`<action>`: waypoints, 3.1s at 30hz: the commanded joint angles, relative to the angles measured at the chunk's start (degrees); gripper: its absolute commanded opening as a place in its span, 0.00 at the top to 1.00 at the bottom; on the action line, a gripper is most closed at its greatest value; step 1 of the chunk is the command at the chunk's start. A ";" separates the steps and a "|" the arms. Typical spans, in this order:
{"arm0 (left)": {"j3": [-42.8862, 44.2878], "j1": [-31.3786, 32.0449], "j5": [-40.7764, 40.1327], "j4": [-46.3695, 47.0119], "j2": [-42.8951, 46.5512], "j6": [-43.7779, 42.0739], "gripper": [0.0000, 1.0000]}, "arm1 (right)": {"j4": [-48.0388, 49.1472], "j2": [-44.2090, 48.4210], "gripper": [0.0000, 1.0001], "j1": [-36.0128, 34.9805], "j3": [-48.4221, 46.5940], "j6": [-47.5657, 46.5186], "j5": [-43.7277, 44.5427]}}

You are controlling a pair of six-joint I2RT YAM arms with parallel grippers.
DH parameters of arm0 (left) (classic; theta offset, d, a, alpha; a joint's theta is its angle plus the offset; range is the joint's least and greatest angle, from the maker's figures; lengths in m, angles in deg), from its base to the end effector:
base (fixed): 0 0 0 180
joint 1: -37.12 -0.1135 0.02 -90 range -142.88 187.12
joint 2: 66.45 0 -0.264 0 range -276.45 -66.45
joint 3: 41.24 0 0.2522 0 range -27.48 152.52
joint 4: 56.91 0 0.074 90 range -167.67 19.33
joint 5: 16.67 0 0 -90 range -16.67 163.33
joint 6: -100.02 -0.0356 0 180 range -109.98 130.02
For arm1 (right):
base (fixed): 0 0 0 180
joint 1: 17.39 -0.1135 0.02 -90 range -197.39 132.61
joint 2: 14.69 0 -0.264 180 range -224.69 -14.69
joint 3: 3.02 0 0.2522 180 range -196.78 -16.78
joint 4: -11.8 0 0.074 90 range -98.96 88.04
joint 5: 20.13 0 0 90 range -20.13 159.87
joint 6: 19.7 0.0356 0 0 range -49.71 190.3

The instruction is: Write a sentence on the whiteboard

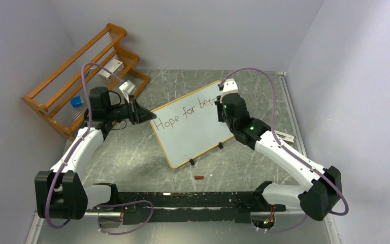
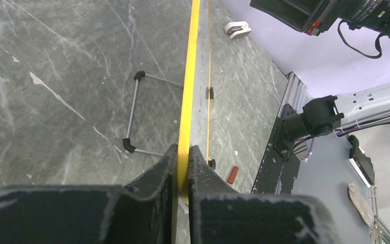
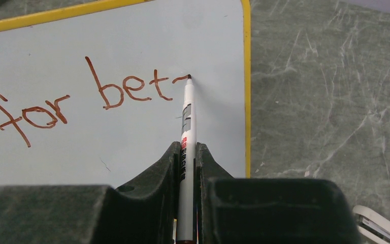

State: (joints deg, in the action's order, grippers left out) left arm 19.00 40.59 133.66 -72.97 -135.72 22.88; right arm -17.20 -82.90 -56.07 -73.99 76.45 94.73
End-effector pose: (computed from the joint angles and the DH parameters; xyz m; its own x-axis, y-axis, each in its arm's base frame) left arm 0.2563 -0.0465 0.2820 -0.5941 -0.0743 -0.8009 0.7008 0.4410 -0.5608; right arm 0.2195 0.1566 0.3238 -0.3724 -0.1736 -0.9117 -0.2341 0.9681 -0.0887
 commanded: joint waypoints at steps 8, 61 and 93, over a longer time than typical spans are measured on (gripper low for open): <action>-0.95 0.93 -4.43 -5.93 -1.97 -4.37 0.95 | 0.76 2.08 1.00 0.53 -2.49 -0.24 -2.00; -0.89 0.93 -4.27 -5.74 -2.17 -4.29 0.95 | -3.47 1.66 1.00 0.56 0.99 1.52 -3.06; -0.96 0.93 -4.26 -5.87 -2.14 -4.28 0.95 | -1.77 3.65 1.00 0.95 0.66 1.14 0.07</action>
State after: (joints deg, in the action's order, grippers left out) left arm 19.37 40.59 133.68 -73.72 -135.79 22.77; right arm -20.22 -81.24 -55.96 -73.53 77.61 93.73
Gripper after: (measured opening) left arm 0.115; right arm 0.152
